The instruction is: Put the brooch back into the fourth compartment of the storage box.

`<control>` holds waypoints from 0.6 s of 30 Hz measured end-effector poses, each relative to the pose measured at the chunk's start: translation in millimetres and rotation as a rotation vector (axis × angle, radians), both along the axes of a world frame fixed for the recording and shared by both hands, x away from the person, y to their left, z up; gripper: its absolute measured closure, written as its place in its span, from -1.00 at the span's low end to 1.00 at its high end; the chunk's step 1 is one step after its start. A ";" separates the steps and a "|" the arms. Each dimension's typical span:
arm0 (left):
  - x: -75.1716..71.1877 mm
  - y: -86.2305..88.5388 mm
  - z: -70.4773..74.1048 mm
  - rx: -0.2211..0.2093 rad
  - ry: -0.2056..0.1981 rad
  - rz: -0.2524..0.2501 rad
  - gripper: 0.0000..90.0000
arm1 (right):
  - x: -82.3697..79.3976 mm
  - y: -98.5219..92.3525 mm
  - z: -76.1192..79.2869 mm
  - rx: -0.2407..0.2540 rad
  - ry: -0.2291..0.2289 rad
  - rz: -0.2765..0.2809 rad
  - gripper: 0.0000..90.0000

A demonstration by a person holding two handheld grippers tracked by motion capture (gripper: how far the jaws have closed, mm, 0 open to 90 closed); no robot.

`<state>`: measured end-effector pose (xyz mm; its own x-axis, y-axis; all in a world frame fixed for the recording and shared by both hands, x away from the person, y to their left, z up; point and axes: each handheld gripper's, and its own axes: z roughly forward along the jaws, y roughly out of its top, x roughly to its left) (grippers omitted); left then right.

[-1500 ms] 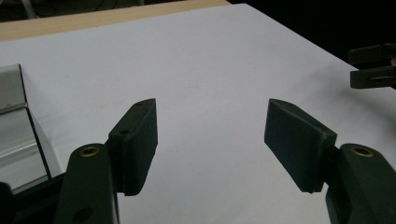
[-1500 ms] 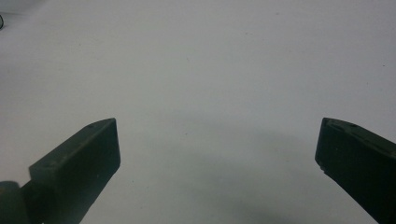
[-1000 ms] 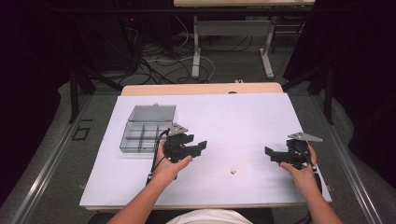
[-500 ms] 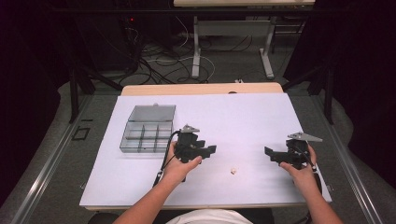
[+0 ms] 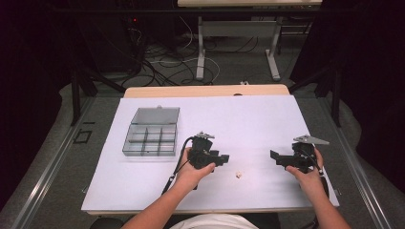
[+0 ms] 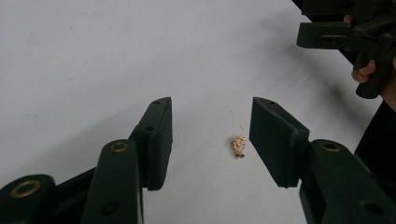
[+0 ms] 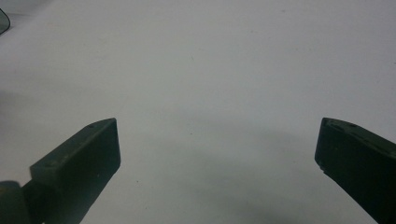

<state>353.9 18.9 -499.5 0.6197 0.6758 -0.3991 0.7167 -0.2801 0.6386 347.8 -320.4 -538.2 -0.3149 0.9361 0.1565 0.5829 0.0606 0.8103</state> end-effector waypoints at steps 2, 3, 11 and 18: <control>-0.9 -4.1 -1.9 -0.002 0.013 -0.003 0.11 | -0.1 -0.2 0.3 0.000 0.004 0.004 -1.00; -0.8 -7.5 -3.8 0.009 0.016 -0.022 0.12 | -0.3 -0.3 0.6 0.002 0.007 0.010 -1.00; -0.9 -21.8 -12.9 0.033 0.051 -0.052 0.17 | 0.3 -0.5 0.0 -0.004 0.004 0.020 -1.00; 2.8 -27.8 -21.0 0.030 0.081 -0.067 0.23 | 0.6 -0.2 -0.3 -0.005 0.006 0.022 -1.00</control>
<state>356.7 -8.9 -520.5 0.6306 0.6460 -0.4302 0.7448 -0.3476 0.5697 348.4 -320.7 -538.5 -0.3342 0.9299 0.1535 0.5864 0.0776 0.8063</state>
